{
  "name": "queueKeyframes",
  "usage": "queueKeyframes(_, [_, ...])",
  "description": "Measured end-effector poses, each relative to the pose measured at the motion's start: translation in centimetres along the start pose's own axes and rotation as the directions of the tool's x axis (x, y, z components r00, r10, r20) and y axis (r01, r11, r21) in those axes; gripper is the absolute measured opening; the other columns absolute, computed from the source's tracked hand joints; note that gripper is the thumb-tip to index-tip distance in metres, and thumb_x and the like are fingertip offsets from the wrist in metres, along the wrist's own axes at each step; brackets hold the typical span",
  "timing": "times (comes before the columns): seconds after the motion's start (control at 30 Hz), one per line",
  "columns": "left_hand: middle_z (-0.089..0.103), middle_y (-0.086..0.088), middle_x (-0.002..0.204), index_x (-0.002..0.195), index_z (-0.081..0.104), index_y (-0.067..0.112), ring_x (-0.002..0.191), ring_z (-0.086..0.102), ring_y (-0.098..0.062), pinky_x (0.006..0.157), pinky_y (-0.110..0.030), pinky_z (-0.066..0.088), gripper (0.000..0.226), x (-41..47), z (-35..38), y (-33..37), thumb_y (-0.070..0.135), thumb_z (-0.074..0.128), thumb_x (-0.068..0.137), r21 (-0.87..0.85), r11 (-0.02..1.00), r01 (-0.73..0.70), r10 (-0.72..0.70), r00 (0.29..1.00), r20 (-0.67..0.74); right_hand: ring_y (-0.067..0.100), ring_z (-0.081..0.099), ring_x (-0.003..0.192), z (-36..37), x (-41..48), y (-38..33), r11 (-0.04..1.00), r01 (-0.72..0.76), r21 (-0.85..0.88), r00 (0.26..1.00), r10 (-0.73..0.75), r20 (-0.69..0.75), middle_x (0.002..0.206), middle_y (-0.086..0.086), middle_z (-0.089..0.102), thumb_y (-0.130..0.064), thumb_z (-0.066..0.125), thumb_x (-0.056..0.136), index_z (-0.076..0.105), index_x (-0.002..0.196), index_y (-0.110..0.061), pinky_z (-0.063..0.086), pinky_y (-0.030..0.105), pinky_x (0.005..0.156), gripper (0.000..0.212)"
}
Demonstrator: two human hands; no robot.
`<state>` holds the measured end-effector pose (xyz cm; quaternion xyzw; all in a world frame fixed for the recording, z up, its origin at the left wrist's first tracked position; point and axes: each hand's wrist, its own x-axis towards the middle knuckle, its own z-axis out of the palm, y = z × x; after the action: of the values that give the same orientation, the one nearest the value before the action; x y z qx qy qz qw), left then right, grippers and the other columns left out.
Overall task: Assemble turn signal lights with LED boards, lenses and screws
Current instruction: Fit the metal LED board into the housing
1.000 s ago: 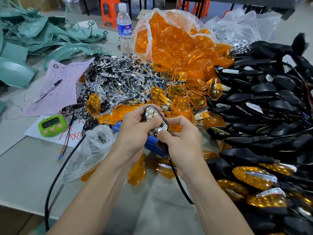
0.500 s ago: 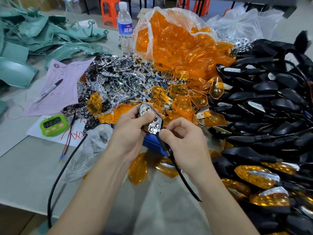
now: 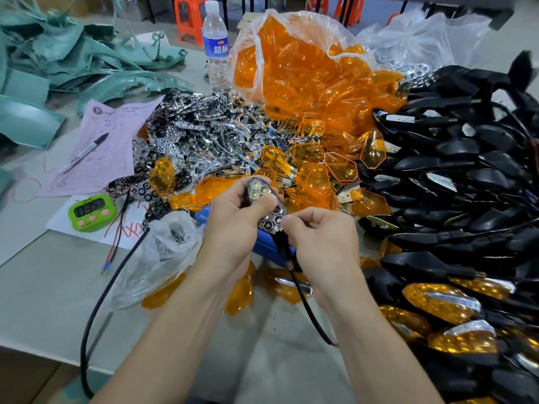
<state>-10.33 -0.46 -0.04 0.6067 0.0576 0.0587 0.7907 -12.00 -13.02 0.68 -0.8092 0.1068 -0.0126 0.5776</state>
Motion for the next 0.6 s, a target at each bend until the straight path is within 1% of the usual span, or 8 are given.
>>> queueKeyframes(0.1, [0.073,-0.007,0.09,0.095,0.071,0.018,0.089,0.067,-0.022,0.086,-0.042,0.056,0.028,-0.03,0.08,0.02,-0.008,0.061,0.095,-0.014,1.0,-0.006,0.006,1.0,0.008,-0.006,0.066,0.065,-0.01,0.2,0.03,1.0,-0.002,-0.028,1.0,0.002,0.0,0.064,-0.015,0.069,-0.026,0.075,0.091,0.072,0.068,-0.026,0.049,0.016,0.051,0.024])
queueKeyframes(0.27, [0.072,-0.005,0.089,0.099,0.068,0.011,0.089,0.067,-0.025,0.085,-0.04,0.057,0.027,0.14,-0.18,0.17,-0.013,0.059,0.094,-0.077,0.997,0.021,-0.022,1.0,-0.012,-0.004,0.067,0.065,0.03,0.27,0.12,0.995,0.039,-0.093,0.999,-0.037,0.026,0.068,-0.014,0.071,-0.037,0.077,0.088,0.068,0.076,-0.031,0.052,0.019,0.051,0.016])
queueKeyframes(0.3, [0.072,-0.005,0.089,0.1,0.068,0.01,0.089,0.067,-0.026,0.085,-0.041,0.057,0.027,0.19,-0.25,0.17,-0.014,0.059,0.094,-0.094,0.995,0.028,-0.03,0.999,-0.014,-0.002,0.069,0.066,-0.07,0.4,0.09,0.998,0.022,-0.058,0.998,-0.019,0.064,0.073,-0.012,0.072,-0.038,0.077,0.088,0.064,0.084,-0.035,0.054,0.02,0.052,0.013])
queueKeyframes(0.37, [0.071,-0.008,0.091,0.101,0.068,0.009,0.088,0.068,-0.026,0.081,-0.04,0.059,0.027,0.21,-0.29,0.16,-0.015,0.058,0.094,-0.103,0.994,0.02,-0.02,1.0,-0.003,0.01,0.075,0.076,-0.17,0.6,-0.07,0.994,-0.094,0.063,0.967,0.076,0.243,0.088,-0.004,0.076,-0.035,0.07,0.094,0.057,0.104,-0.038,0.061,0.03,0.064,0.016])
queueKeyframes(0.43, [0.07,-0.012,0.093,0.103,0.068,0.007,0.086,0.068,-0.024,0.074,-0.032,0.058,0.025,0.2,-0.22,0.15,-0.015,0.058,0.094,-0.092,0.996,-0.003,0.004,1.0,0.015,0.027,0.077,0.086,-0.2,0.69,-0.31,0.964,-0.21,0.165,0.89,0.119,0.44,0.097,0.007,0.078,-0.032,0.058,0.104,0.062,0.117,-0.029,0.062,0.044,0.079,0.014])
queueKeyframes(0.47, [0.069,-0.015,0.094,0.104,0.068,0.005,0.086,0.068,-0.022,0.073,-0.029,0.057,0.024,0.16,-0.19,0.17,-0.014,0.059,0.094,-0.087,0.996,-0.012,0.014,1.0,0.026,0.03,0.077,0.086,-0.35,0.7,-0.36,0.957,-0.216,0.195,0.873,0.099,0.478,0.097,0.009,0.078,-0.03,0.055,0.107,0.066,0.117,-0.023,0.062,0.049,0.084,0.018])
queueKeyframes(0.53, [0.07,-0.017,0.095,0.103,0.068,0.005,0.086,0.068,-0.02,0.072,-0.025,0.056,0.023,0.16,-0.2,0.23,-0.013,0.059,0.093,-0.069,0.997,-0.037,0.041,0.998,0.048,0.026,0.073,0.076,-0.62,0.81,-0.34,0.946,-0.208,0.249,0.865,0.059,0.499,0.088,0.009,0.076,-0.027,0.054,0.108,0.071,0.111,-0.014,0.062,0.052,0.083,0.021])
queueKeyframes(0.6, [0.072,-0.015,0.095,0.102,0.069,0.009,0.086,0.069,-0.018,0.072,-0.024,0.056,0.024,0.27,-0.21,0.27,-0.012,0.061,0.094,-0.02,0.997,-0.071,0.072,0.995,0.065,0.02,0.067,0.068,-0.78,0.88,-0.25,0.948,-0.196,0.251,0.863,0.045,0.504,0.077,0.005,0.07,-0.028,0.055,0.107,0.071,0.105,-0.01,0.064,0.046,0.075,0.024])
